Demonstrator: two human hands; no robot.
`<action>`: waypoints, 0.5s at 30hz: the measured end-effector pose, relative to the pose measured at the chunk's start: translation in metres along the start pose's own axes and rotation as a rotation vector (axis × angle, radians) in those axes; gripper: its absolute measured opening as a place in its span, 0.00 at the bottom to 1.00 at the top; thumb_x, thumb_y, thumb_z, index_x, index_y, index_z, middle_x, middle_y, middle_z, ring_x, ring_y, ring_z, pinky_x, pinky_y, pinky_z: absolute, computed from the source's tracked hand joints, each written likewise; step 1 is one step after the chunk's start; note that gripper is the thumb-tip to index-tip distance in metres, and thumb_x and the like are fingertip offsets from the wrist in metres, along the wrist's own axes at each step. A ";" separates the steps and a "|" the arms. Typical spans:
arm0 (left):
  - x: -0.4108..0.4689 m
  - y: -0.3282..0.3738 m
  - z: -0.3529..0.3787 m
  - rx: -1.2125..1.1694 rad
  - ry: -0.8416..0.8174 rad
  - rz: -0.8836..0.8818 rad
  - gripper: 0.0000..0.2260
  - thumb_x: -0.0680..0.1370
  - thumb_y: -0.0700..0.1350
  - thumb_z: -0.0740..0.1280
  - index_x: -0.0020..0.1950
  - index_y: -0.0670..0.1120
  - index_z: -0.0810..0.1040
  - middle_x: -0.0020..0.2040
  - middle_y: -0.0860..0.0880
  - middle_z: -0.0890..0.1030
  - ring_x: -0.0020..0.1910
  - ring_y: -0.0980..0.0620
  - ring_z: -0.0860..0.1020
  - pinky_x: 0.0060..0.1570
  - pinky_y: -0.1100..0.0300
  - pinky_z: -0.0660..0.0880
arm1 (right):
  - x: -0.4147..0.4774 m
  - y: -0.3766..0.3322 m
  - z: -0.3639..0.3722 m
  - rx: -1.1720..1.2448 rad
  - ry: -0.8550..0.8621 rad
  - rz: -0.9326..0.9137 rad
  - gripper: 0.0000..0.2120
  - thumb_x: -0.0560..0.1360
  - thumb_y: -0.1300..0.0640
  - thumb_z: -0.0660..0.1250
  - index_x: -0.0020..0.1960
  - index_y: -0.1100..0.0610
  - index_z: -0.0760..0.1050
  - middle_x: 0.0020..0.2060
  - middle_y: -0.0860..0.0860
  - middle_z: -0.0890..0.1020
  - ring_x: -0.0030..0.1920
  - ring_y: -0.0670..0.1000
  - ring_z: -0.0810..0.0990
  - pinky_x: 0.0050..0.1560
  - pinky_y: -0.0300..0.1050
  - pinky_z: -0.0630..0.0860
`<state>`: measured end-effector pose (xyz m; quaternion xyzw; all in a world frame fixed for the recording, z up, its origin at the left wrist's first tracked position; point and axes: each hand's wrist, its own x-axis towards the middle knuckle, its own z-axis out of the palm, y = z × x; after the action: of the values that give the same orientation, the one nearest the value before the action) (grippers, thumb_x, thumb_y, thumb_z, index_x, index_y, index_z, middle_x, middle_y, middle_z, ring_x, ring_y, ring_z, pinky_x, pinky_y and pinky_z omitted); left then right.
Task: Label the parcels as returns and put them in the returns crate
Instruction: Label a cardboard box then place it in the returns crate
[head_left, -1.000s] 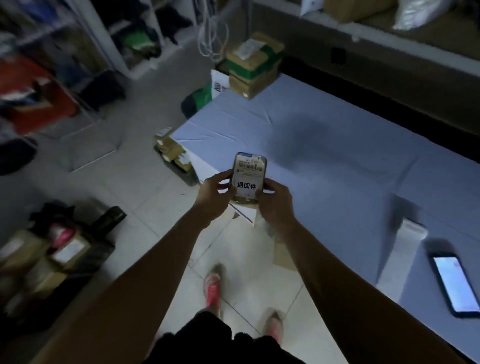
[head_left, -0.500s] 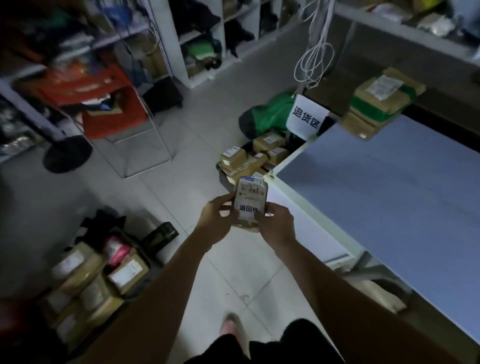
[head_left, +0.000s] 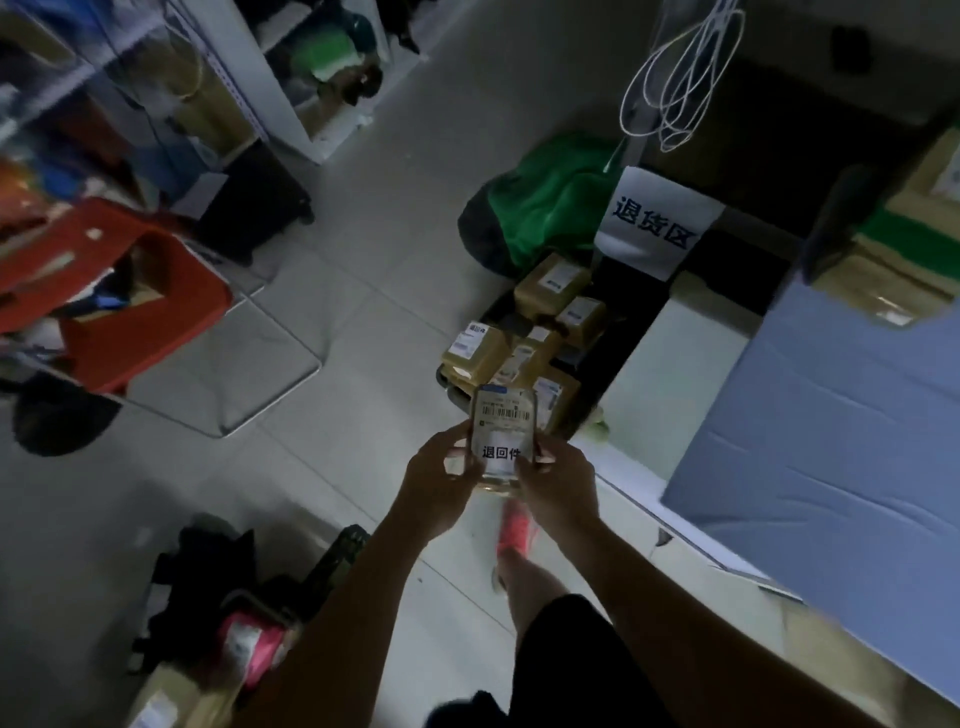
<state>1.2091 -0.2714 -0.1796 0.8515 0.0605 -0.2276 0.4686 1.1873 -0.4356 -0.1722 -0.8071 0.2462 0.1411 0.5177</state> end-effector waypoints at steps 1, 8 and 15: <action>0.027 0.000 -0.007 0.019 -0.013 0.003 0.22 0.79 0.46 0.70 0.72 0.53 0.72 0.65 0.54 0.77 0.59 0.58 0.77 0.56 0.56 0.80 | 0.024 -0.007 0.009 0.023 -0.001 0.017 0.13 0.78 0.56 0.67 0.62 0.53 0.79 0.56 0.49 0.84 0.55 0.51 0.83 0.54 0.50 0.81; 0.213 0.006 -0.024 0.115 -0.143 0.048 0.18 0.77 0.41 0.72 0.66 0.48 0.76 0.61 0.52 0.79 0.59 0.54 0.78 0.56 0.50 0.80 | 0.182 -0.027 0.041 0.114 0.080 0.180 0.12 0.77 0.58 0.67 0.60 0.54 0.80 0.51 0.49 0.85 0.48 0.50 0.85 0.47 0.52 0.84; 0.401 -0.021 0.005 0.229 -0.317 0.180 0.21 0.77 0.47 0.72 0.70 0.50 0.74 0.59 0.52 0.81 0.56 0.57 0.79 0.50 0.61 0.81 | 0.343 0.004 0.073 0.142 0.265 0.233 0.15 0.76 0.57 0.72 0.62 0.54 0.80 0.53 0.48 0.85 0.47 0.47 0.84 0.44 0.38 0.80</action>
<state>1.5575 -0.3079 -0.3756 0.8547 -0.1164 -0.3212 0.3909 1.4750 -0.4570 -0.3720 -0.7461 0.4134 0.0746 0.5165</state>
